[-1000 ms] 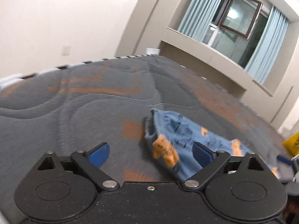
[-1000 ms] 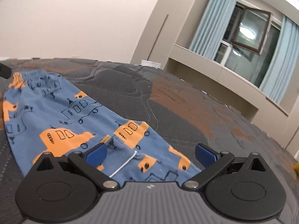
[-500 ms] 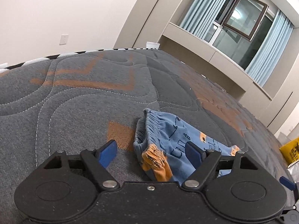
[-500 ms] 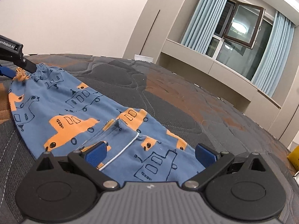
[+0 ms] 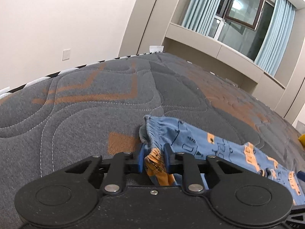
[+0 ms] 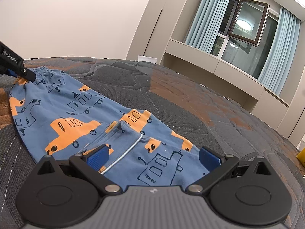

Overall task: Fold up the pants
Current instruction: 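Grasp the waistband with the left gripper and lift it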

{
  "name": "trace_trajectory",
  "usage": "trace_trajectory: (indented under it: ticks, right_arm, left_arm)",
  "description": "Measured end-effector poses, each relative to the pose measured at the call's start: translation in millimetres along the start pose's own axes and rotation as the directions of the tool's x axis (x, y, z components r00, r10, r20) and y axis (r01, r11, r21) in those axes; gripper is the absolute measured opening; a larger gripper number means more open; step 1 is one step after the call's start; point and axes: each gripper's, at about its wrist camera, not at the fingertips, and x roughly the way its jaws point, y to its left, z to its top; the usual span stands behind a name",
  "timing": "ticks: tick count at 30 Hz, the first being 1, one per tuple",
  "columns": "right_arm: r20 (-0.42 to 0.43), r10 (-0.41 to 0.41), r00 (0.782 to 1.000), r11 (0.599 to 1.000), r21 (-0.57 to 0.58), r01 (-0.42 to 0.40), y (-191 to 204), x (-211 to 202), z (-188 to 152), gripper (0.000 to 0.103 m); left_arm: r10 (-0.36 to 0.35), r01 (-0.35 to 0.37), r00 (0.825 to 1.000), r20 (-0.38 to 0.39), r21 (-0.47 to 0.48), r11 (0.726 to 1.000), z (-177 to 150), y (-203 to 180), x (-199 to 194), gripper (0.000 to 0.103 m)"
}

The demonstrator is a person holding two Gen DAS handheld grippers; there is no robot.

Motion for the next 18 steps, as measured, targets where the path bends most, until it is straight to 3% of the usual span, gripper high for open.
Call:
trace_trajectory:
  ticks: [5, 18]
  right_arm:
    - [0.003, 0.002, 1.0, 1.0, 0.004, -0.002, 0.2, -0.1, -0.8, 0.103]
    - [0.074, 0.04, 0.997, 0.991, 0.124, -0.049, -27.3, -18.9, -2.7, 0.103]
  left_arm:
    - [-0.002, 0.001, 0.999, 0.041, 0.016, 1.0, 2.7, -8.4, -7.3, 0.019]
    - [-0.029, -0.002, 0.991, 0.132, 0.235, 0.972, 17.7, -84.7, -39.0, 0.018]
